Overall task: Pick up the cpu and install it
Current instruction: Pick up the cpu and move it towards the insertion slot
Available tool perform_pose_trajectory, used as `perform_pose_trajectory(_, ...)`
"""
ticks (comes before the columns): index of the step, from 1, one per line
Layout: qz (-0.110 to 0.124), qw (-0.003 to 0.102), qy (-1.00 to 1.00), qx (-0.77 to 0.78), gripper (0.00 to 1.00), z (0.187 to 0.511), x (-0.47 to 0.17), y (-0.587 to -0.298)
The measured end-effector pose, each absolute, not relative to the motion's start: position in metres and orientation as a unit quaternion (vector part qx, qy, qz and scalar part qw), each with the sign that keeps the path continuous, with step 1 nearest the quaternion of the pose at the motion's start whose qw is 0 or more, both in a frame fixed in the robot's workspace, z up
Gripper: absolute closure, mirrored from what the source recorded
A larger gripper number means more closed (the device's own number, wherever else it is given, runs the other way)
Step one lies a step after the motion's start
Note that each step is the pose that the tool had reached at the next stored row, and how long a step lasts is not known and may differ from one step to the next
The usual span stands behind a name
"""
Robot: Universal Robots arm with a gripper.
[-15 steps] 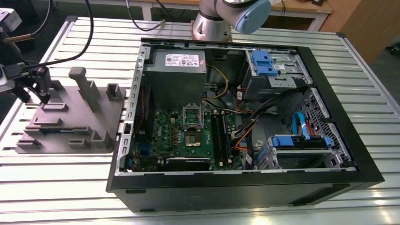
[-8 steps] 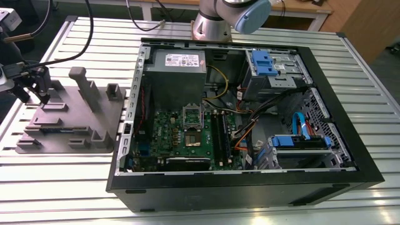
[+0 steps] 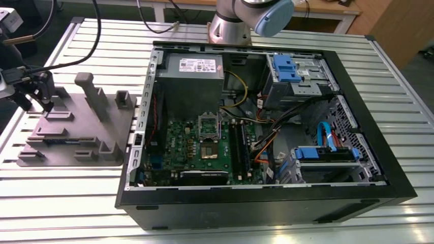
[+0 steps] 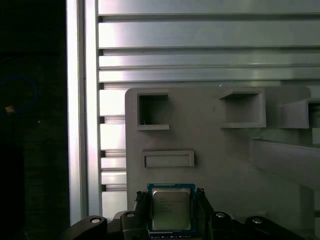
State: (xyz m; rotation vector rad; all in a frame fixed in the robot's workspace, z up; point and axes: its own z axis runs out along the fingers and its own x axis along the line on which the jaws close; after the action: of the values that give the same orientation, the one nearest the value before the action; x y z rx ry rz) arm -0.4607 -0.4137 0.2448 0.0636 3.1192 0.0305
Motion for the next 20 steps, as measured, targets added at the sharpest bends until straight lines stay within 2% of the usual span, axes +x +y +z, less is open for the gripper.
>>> perform_pose_trajectory(20,0.008,0.011,1.0,0.02,0.53,0.2524,-0.4607,-0.4137)
